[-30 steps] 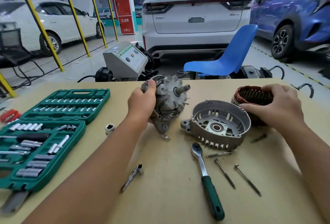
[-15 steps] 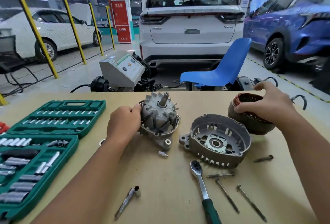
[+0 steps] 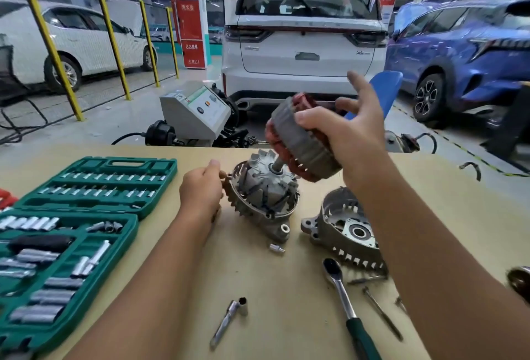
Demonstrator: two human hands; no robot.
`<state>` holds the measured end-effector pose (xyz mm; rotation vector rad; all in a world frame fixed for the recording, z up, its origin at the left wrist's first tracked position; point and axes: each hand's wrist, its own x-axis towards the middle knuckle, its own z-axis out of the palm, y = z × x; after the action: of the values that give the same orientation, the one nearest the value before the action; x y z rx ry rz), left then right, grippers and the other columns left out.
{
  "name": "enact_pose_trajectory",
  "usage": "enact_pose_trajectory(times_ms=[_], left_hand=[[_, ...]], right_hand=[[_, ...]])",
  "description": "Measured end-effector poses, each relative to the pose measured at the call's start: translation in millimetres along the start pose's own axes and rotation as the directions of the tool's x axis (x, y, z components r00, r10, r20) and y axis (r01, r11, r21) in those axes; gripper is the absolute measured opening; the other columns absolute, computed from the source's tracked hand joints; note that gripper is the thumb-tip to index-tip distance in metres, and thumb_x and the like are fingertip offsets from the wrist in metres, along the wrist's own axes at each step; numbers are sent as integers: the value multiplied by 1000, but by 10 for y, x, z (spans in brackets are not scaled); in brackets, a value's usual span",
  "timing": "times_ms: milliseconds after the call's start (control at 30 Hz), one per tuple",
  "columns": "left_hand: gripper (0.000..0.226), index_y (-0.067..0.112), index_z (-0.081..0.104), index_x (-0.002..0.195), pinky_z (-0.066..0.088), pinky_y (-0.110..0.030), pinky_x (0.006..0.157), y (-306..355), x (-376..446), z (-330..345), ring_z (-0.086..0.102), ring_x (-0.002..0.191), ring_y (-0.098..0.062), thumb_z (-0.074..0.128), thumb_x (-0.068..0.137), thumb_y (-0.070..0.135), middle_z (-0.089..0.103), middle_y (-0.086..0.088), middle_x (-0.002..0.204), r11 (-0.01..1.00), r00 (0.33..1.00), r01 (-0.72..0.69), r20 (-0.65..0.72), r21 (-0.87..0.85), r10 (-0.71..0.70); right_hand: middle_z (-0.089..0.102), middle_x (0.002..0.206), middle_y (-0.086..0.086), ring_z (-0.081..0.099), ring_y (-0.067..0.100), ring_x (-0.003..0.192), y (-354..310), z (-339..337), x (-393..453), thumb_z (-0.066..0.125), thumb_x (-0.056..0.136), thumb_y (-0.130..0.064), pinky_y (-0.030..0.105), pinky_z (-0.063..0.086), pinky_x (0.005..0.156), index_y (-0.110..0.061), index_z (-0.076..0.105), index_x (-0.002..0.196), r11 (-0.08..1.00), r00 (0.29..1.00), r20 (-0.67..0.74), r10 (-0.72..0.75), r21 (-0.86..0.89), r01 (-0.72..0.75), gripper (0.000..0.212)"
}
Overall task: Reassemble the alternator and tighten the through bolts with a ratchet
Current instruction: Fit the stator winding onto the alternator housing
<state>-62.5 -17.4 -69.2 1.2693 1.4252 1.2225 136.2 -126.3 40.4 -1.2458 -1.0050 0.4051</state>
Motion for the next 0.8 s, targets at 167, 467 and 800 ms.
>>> enact_pose_trajectory(times_ms=[167, 467, 800], left_hand=[[34, 8, 72, 91, 54, -40, 68, -32, 98, -118, 67, 68, -25, 54, 99, 36, 78, -9, 83, 989, 992, 105, 80, -106, -97], [22, 19, 79, 67, 57, -32, 61, -58, 107, -74, 65, 60, -24, 75, 88, 23, 74, -6, 68, 986, 993, 27, 115, -165, -8], [21, 16, 79, 67, 59, -34, 64, 7, 42, -47, 69, 67, -25, 79, 87, 22, 74, -7, 71, 988, 991, 37, 135, -148, -17]], right_hand=[[50, 127, -21, 53, 6, 117, 177, 364, -69, 86, 42, -56, 32, 55, 85, -61, 33, 145, 985, 998, 21, -58, -161, 61, 116], [50, 124, -25, 52, 6, 118, 298, 437, -49, 86, 40, -59, 27, 51, 76, -68, 30, 142, 950, 992, 44, -121, -283, 128, 116], [50, 117, -24, 54, 4, 110, 439, 426, -31, 84, 42, -56, 39, 58, 85, -64, 35, 141, 973, 1000, 16, -7, -230, 11, 111]])
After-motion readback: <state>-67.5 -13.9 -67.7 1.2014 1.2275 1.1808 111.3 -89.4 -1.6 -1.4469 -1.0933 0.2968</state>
